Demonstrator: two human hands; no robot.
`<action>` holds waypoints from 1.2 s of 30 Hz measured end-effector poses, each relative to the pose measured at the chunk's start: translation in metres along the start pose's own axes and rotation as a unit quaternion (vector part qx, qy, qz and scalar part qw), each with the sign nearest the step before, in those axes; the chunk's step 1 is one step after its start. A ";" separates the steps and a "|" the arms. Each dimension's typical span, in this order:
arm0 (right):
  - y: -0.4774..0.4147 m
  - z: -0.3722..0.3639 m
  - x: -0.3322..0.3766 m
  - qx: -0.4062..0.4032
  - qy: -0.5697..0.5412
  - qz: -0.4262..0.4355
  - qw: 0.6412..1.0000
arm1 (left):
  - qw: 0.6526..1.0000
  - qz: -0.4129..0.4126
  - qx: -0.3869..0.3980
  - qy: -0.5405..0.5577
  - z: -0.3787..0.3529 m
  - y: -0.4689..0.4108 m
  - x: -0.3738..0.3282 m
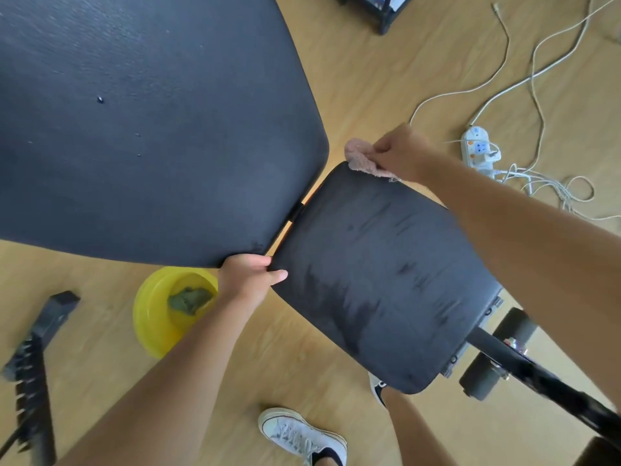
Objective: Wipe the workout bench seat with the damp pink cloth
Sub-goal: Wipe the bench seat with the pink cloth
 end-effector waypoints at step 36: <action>0.301 -0.128 -0.175 -0.068 -0.331 -0.437 0.834 | 0.998 0.058 0.012 0.006 -0.005 0.012 -0.006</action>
Point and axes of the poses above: each hand's wrist, its own y-axis away from the middle knuckle, its own z-axis out of the back of the hand, x = y × z, the point moved 8 cm from there along -y, towards the middle knuckle, and after that the axes turned 7 degrees about y, right-handed, at the moved point
